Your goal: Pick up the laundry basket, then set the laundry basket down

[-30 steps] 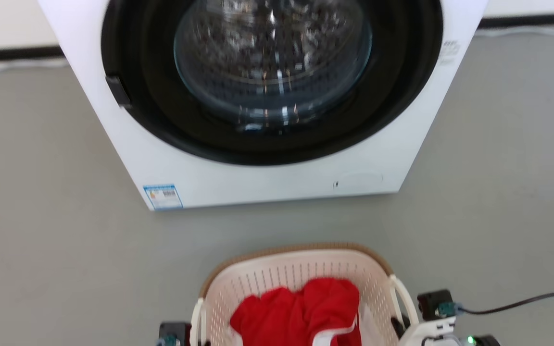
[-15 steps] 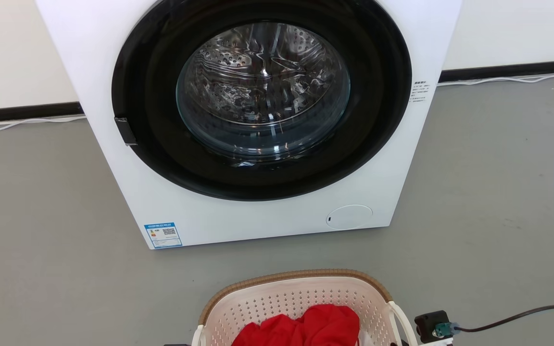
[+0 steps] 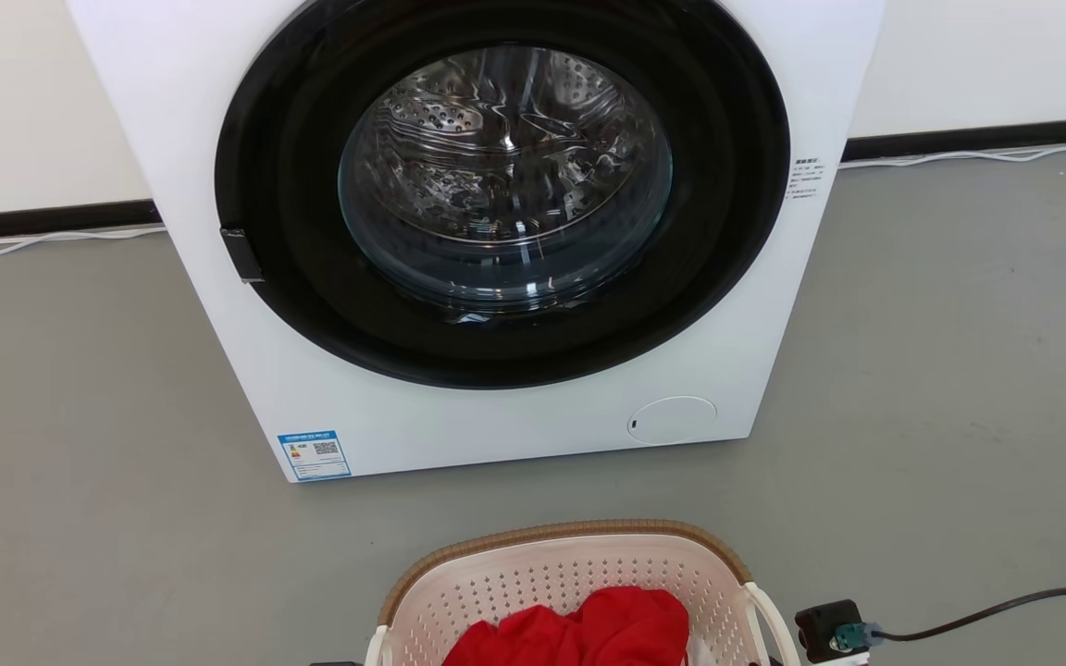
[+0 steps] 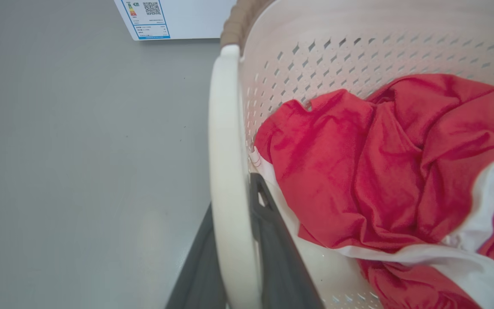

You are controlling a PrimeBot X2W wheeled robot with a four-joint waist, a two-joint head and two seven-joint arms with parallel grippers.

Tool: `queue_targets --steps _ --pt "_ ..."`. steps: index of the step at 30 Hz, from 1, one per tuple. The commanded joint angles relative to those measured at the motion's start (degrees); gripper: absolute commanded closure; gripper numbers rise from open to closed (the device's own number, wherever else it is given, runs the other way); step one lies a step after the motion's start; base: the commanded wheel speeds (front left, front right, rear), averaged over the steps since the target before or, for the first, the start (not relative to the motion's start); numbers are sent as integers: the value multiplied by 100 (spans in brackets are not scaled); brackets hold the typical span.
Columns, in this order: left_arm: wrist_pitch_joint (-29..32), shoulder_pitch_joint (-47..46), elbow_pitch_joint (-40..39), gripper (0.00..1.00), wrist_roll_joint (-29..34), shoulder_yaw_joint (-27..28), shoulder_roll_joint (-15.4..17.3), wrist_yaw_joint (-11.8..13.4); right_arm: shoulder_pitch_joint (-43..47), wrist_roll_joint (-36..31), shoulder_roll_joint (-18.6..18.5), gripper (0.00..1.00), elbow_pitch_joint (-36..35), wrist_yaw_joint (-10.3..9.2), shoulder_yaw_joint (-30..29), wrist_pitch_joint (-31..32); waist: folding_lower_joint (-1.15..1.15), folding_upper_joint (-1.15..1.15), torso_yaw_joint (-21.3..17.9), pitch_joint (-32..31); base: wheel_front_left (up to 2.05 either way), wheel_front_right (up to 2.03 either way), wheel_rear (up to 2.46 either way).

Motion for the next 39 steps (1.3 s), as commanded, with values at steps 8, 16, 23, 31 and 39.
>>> queue_targets --steps 8,16,23,31,39 --pt "-88 -194 -108 100 118 205 27 11 -31 75 130 100 -108 101 250 -94 0 0 80 -7 0 0 0" --pt "-88 -206 -85 100 184 254 27 2 -48 176 130 100 -126 101 366 -111 0 0 171 11 0 0 0" --pt "-88 -193 -70 100 200 275 27 -13 -77 264 130 100 -95 101 449 -133 0 0 219 17 0 0 0" --pt "-88 -193 -54 100 212 273 27 -22 -93 351 130 100 -83 101 533 -157 0 0 225 26 0 0 0" --pt "-88 -206 -43 100 226 267 27 -34 -128 435 130 100 -60 101 599 -181 0 0 219 56 0 0 0"
